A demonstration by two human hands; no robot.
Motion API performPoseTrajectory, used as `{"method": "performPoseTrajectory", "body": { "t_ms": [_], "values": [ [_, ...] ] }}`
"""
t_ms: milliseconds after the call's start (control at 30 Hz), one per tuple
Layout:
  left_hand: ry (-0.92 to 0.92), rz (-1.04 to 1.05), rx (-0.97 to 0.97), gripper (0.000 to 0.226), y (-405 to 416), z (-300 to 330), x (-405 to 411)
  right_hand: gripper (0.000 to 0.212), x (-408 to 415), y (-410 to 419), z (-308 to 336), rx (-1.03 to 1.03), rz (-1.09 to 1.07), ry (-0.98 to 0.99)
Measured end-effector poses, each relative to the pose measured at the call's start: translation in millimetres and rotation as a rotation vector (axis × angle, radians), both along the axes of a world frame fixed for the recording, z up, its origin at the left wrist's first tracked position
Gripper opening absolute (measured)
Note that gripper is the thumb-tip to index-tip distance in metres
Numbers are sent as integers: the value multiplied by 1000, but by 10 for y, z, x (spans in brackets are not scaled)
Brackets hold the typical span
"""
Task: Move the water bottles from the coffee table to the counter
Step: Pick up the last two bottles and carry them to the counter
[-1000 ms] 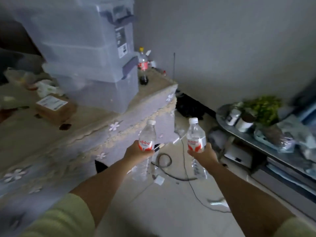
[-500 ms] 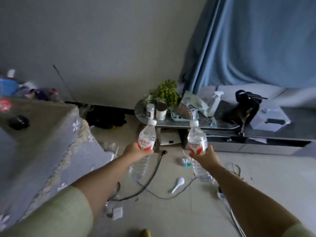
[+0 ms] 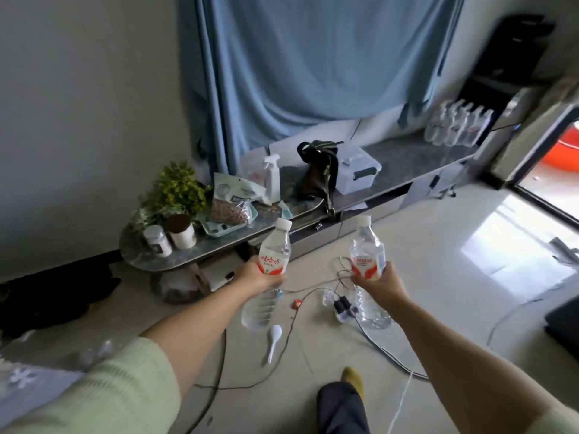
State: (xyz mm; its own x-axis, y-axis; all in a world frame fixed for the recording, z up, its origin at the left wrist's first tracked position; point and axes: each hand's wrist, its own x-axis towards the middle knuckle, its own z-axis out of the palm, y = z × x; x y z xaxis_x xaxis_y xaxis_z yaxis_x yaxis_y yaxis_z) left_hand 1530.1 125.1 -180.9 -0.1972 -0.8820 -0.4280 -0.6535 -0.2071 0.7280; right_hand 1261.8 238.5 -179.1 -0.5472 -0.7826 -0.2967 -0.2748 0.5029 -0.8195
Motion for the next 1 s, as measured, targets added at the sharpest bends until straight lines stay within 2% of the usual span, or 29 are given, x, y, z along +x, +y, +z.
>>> {"method": "performPoseTrajectory", "body": {
  "t_ms": [167, 300, 567, 667, 867, 1000],
  "values": [
    [78, -157, -18, 36, -166, -21, -936, 58, -727, 88, -77, -28, -127, -55],
    [79, -257, -9, 33, -381, 13, -1784, 57, -1429, 4, -95, -36, -218, -36],
    [132, -379, -3, 42, -691, 151, -3545, 55, -2946, -135, 20, 16, -319, 68],
    [155, -450, -39, 49, -728, 207, -4006, 56, -3298, -197, 28, 6, -356, 53],
    [128, -554, -63, 46, -1067, 217, -4905, 47, -3948, -488, -39, -28, -421, 37],
    [112, -600, -47, 51, -1430, 153, -5378, 53, -4371, -724, -97, 2, -464, 29]
  ]
}}
